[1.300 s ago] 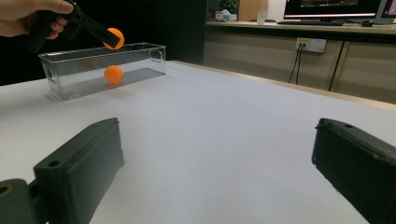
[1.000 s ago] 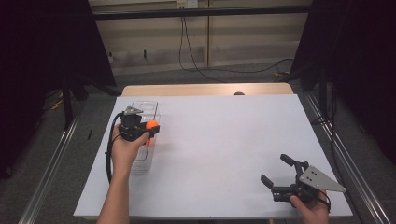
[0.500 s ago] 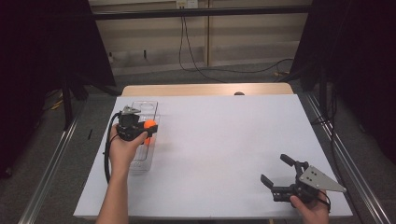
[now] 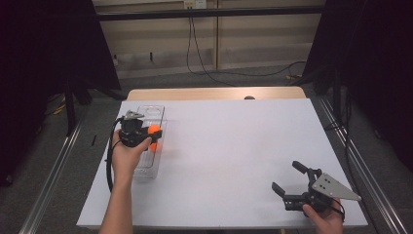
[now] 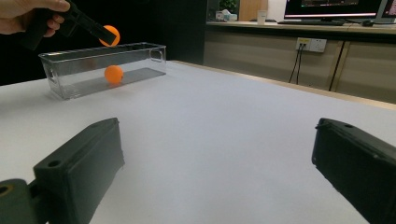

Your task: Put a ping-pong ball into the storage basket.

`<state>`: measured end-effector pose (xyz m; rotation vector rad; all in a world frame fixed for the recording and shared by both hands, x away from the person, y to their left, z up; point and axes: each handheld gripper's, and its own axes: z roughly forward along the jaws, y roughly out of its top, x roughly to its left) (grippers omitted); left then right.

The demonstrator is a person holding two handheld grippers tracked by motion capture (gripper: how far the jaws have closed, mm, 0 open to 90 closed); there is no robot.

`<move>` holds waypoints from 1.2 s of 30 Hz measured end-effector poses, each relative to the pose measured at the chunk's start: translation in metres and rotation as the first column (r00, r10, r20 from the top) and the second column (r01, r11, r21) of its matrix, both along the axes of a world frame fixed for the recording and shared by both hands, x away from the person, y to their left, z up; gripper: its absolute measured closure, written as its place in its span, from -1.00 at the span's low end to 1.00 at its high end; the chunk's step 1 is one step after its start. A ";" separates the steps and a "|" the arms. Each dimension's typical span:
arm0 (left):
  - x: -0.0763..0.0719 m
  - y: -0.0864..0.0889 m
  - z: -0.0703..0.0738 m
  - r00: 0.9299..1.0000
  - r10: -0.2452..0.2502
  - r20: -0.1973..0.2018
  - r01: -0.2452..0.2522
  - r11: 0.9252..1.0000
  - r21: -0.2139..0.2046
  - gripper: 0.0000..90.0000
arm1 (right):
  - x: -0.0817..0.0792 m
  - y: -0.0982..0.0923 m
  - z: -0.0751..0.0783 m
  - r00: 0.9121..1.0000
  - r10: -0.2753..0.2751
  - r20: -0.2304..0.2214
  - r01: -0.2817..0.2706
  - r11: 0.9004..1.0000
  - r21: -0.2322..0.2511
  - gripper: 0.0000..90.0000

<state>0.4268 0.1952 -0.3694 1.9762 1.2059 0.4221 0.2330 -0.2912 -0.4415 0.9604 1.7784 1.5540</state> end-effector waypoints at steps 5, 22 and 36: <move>0.000 0.002 0.000 1.000 0.010 0.001 -0.010 1.000 0.004 0.13 | 0.000 0.000 0.000 1.000 0.000 0.000 0.000 1.000 0.001 -0.97; 0.001 0.012 -0.002 0.999 0.045 -0.004 -0.045 0.999 0.025 0.12 | 0.000 0.000 0.000 1.000 0.001 0.000 -0.001 1.000 -0.001 -0.97; 0.002 0.018 -0.006 0.998 0.062 -0.017 -0.062 0.998 0.034 0.12 | 0.000 0.000 0.000 1.000 0.004 -0.001 -0.004 1.000 -0.006 -0.97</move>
